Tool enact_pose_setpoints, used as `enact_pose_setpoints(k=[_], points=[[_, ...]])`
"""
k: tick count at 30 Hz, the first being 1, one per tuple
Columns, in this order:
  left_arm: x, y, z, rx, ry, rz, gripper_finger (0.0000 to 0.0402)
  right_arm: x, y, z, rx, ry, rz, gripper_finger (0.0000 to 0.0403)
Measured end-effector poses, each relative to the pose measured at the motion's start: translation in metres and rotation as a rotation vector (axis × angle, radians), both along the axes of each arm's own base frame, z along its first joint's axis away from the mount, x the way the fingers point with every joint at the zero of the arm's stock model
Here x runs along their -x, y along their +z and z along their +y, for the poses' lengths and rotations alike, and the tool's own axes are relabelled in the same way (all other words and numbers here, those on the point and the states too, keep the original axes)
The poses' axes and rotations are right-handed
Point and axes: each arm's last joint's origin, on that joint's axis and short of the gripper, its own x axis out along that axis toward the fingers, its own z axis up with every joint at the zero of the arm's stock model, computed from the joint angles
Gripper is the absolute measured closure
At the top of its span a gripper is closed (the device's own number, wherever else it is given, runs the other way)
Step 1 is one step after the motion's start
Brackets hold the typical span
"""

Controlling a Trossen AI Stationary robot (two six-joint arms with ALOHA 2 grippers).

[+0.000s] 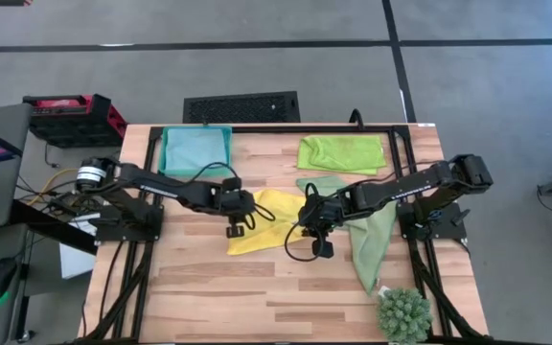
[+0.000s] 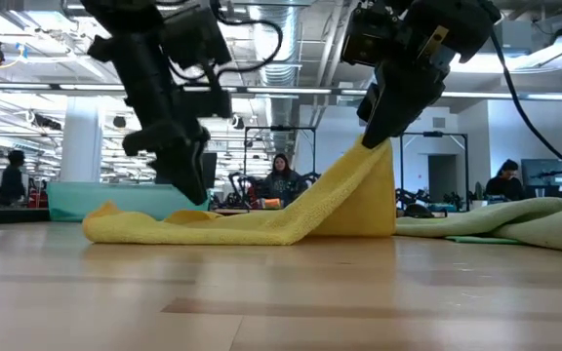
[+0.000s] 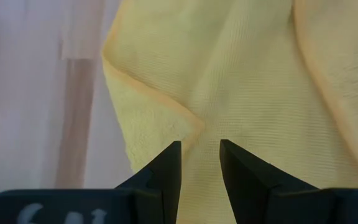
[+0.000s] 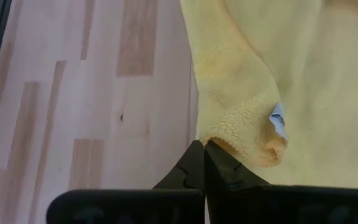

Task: Fold microfiber towels
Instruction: Fold the yellow microfiber towel

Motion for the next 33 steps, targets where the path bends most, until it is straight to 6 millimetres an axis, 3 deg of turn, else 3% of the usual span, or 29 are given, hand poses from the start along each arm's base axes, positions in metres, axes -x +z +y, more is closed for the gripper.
enact_pose_setpoints(k=[5,16,26,33], points=[[-0.004,-0.012,0.001,-0.024,0.011,0.026,0.0299,0.000,0.000,0.000,0.000,-0.001,0.002,0.0391],[-0.005,-0.015,0.004,-0.095,0.042,0.044,0.0299,0.000,0.000,-0.002,0.000,-0.006,0.002,0.0391],[-0.004,-0.015,0.020,-0.131,0.107,0.044,0.0299,-0.001,0.000,-0.002,-0.002,-0.008,-0.005,0.0391],[-0.004,-0.015,0.027,-0.070,0.006,0.060,0.0299,-0.001,0.000,-0.002,-0.002,-0.008,-0.005,0.0391]])
